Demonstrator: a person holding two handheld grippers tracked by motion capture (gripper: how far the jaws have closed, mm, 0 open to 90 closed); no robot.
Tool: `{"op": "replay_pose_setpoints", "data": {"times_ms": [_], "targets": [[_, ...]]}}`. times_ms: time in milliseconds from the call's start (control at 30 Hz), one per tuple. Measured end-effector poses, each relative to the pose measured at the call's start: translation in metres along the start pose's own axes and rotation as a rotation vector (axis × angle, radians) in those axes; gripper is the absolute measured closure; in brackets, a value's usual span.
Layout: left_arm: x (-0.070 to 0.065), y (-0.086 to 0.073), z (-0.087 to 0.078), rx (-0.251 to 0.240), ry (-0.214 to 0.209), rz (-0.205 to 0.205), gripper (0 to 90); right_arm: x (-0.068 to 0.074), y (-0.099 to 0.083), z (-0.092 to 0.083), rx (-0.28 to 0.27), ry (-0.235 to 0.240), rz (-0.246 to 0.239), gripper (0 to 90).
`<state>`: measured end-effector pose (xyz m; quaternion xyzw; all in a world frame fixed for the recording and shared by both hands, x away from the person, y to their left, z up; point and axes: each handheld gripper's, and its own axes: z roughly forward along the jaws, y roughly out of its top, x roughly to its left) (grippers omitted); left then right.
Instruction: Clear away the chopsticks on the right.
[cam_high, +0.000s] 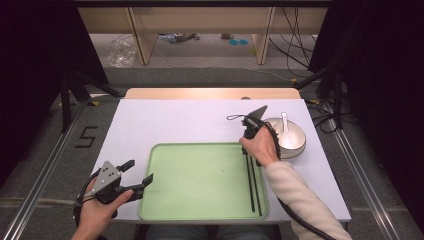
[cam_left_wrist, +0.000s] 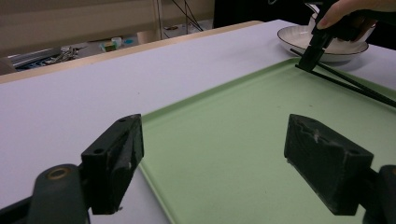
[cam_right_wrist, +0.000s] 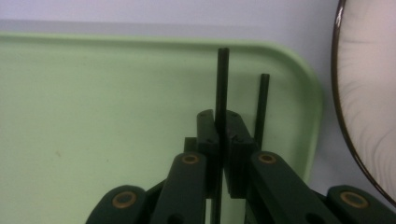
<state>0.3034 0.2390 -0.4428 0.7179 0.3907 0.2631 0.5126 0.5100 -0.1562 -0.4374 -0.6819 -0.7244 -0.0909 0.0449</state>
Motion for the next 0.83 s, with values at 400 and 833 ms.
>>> {"op": "replay_pose_setpoints", "data": {"times_ms": [400,833], "targets": [[0.0,0.0,0.0,0.004,-0.002,-0.001,19.8,-0.005,-0.02,0.001,-0.042,0.049,-0.103,77.1],[0.0,0.0,0.001,-0.002,-0.009,0.006,18.6,-0.045,-0.123,-0.039,-0.702,0.234,-0.567,57.8]]}}
